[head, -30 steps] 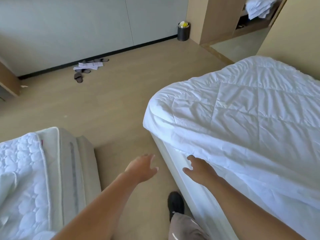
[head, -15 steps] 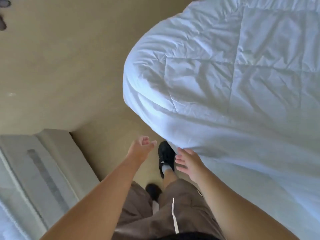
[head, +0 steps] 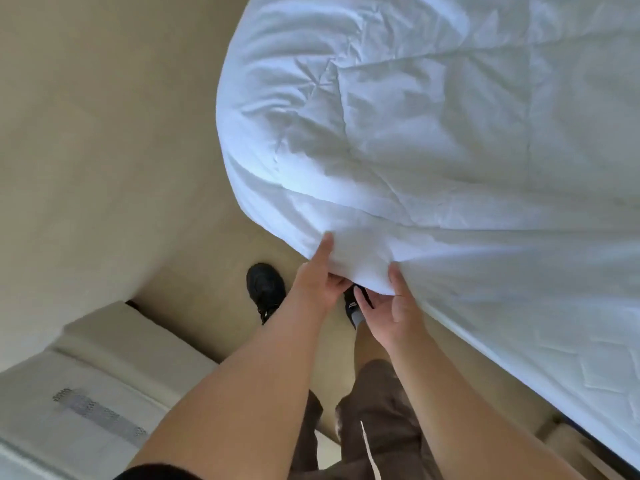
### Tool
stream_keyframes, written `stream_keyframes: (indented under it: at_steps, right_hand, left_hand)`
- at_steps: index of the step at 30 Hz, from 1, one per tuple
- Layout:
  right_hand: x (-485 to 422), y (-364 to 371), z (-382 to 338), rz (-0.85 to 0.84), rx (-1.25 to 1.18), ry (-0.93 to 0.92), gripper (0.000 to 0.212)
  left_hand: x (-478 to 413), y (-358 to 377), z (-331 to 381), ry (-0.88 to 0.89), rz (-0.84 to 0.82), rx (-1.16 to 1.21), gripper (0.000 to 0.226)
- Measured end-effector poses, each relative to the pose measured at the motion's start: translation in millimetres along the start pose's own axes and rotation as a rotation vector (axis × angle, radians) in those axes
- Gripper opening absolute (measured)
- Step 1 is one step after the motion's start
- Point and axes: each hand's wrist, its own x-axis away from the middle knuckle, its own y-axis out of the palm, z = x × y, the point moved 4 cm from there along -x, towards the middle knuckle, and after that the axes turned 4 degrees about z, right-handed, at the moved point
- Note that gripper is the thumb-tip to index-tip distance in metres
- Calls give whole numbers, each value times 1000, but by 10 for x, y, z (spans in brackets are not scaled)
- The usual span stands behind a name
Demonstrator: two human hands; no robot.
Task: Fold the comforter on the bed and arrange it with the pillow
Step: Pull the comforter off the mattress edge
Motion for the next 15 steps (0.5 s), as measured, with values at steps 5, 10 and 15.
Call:
stream_keyframes:
  at_steps: [5,10,15]
  right_hand:
    - [513,257,-19,-123,-155,-79,65]
    - [1298,489,-277,-181,-244,-188,57]
    - [1845,689,-455,-180,-311,-237,67]
  left_hand:
    - [485,150,254,49,-163,213,50]
    - [1067,314,667,76,-76,308,60]
    - [1654,513,1164,284,-74,278,47]
